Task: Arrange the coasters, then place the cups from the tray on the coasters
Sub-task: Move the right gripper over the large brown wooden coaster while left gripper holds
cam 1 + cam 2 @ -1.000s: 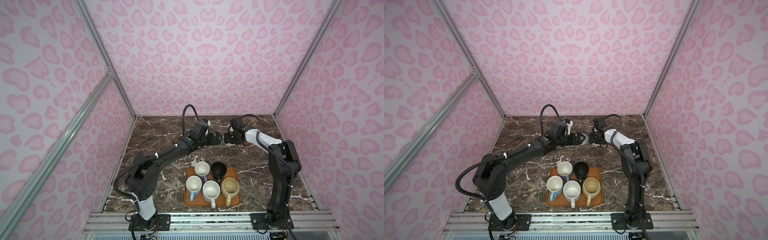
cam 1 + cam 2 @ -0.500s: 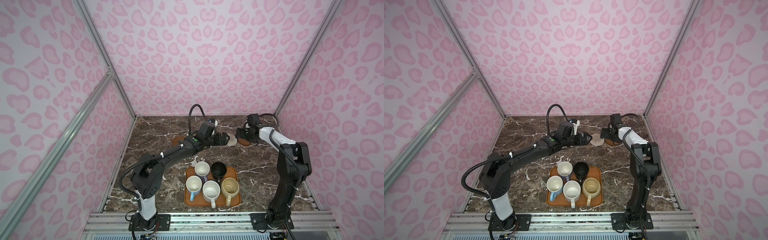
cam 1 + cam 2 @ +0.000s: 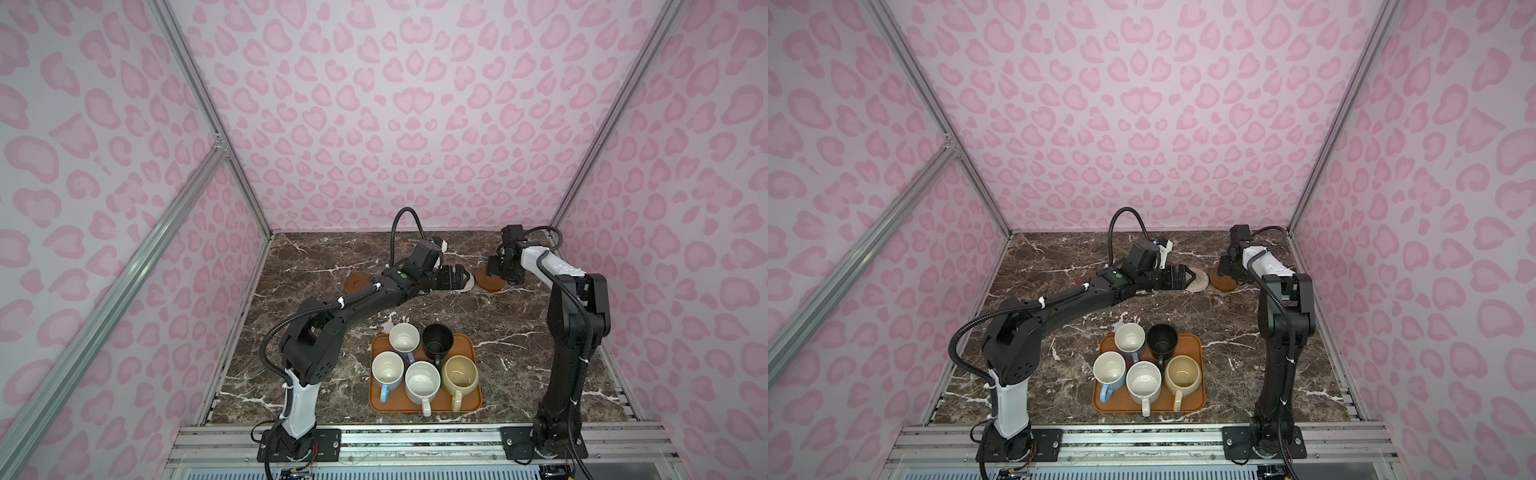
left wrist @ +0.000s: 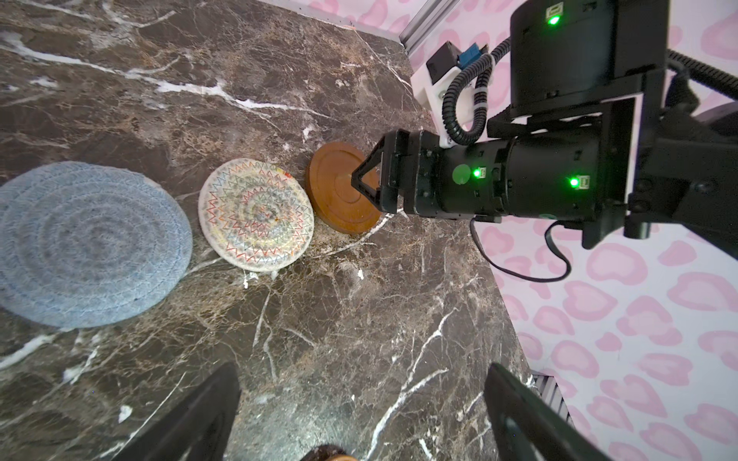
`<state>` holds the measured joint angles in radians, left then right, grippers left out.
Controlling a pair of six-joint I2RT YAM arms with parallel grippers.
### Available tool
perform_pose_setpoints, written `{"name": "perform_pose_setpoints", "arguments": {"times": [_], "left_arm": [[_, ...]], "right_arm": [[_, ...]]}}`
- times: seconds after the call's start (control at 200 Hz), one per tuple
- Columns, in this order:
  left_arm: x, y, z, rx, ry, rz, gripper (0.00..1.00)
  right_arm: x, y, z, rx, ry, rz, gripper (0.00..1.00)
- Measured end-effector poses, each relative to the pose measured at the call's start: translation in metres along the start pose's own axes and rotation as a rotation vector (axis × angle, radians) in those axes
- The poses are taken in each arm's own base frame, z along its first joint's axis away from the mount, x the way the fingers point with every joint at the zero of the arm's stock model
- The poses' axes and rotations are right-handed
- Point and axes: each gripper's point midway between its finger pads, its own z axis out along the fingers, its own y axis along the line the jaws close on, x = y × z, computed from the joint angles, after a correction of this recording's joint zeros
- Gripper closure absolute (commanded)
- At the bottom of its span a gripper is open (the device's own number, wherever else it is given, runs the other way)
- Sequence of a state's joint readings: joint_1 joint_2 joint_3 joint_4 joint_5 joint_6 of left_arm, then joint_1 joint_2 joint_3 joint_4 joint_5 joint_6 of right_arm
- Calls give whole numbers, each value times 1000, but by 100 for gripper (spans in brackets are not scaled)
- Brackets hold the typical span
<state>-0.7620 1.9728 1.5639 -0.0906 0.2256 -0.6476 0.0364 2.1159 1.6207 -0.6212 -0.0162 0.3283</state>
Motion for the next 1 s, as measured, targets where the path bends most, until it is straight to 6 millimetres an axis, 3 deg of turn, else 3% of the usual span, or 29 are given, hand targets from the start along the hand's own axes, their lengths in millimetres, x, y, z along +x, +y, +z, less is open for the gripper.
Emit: {"name": "perform_pose_setpoints", "arguments": {"times": [0.535,0.745,1.0], "left_arm": [[3,5,-6,-31,10,11,3],[2,6,-12,-44,-3,14,3],[3,8,-15,-52,-4,14,3]], "right_arm": [[20,-16,14,73,60,-13,39],[28,-19,12,75,69,-13,38],[25,-14,12,57,62,-14,29]]}}
